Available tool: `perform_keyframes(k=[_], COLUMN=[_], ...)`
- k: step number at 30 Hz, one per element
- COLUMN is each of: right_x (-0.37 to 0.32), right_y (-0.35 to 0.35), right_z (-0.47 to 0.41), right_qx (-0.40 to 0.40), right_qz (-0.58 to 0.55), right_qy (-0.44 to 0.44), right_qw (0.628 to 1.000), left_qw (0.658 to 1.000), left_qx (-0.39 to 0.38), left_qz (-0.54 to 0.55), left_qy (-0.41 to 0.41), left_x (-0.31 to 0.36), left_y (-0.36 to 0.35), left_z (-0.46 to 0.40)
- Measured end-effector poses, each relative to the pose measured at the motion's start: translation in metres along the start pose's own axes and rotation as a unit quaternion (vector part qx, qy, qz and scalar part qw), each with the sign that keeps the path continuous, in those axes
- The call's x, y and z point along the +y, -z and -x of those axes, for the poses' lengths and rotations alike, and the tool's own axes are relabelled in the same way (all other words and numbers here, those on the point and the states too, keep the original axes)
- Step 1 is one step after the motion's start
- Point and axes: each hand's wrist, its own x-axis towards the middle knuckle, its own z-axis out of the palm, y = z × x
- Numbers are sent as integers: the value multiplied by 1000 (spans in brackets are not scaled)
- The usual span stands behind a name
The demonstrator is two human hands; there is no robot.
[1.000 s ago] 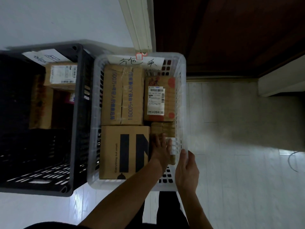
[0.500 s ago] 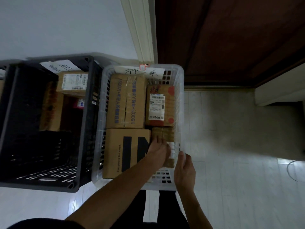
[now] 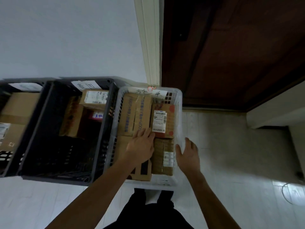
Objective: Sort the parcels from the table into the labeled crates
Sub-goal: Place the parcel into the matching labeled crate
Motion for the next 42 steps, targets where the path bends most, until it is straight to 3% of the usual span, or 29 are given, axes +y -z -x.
perform_keyframes(k=[7, 12, 23, 32, 42], right_x=[-57, -104, -198, -274, -415], right_y=[58, 96, 160, 187, 155], right_z=[-23, -25, -7, 54, 186], right_qx=[14, 7, 12, 68, 112], right_qz=[103, 104, 175, 233, 265], right_qy=[130, 171, 267, 317, 401], right_qw=[986, 980, 948, 917, 870], left_qw=[997, 988, 974, 963, 935], left_qx=[77, 144, 206, 248, 321], left_qz=[15, 15, -14, -19, -32], left_qy=[26, 49, 90, 102, 148], left_x=[-3, -8, -25, -68, -156], left_y=[66, 112, 198, 236, 285], left_z=[9, 19, 73, 150, 324])
